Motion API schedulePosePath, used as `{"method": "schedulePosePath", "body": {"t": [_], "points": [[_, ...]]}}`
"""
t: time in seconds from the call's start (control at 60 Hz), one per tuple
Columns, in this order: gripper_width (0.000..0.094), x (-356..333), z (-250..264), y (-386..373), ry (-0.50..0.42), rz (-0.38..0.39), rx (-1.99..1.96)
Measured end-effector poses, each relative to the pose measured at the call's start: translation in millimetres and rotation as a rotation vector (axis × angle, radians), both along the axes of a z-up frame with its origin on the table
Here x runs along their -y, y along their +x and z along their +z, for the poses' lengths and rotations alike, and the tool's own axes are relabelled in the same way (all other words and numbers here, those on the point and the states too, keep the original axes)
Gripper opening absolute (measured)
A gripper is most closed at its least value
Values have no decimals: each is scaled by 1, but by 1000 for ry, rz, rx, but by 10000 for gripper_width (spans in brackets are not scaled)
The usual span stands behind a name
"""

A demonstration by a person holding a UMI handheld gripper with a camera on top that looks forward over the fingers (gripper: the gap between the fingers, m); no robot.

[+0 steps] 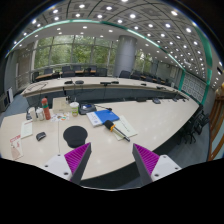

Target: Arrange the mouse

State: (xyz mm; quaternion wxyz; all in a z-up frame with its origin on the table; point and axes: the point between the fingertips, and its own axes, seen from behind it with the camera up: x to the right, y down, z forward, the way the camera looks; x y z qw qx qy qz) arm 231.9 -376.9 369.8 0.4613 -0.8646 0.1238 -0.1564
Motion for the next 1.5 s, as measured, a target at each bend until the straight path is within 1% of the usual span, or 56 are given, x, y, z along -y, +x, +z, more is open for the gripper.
{"method": "schedulePosePath", "body": {"t": [0.133,0.15,0.25,0.367,0.483,0.617,0.667,0.783,0.9,1.067,1.183,1.3,1.367,1.5], "points": [[852,2,-18,-4,-21,-9,-3],[854,-15,-37,-13,-19,-12,-2],[851,-21,-68,-25,-48,-24,-1],[852,-38,-112,-52,-48,-3,-5],[853,-65,-164,-110,-29,58,-46],[856,-106,-235,-197,-34,135,-149],[859,-126,-259,-232,-23,161,-177],[858,-177,-294,-299,-8,232,-202],[859,-231,-322,-361,-9,324,-213],[860,-307,-347,-424,-2,413,-238],[855,-348,-359,-448,-6,438,-239],[854,-380,-374,-462,-28,436,-243],[857,-393,-376,-468,-29,442,-252],[854,-418,-378,-470,-34,429,-231]]}}
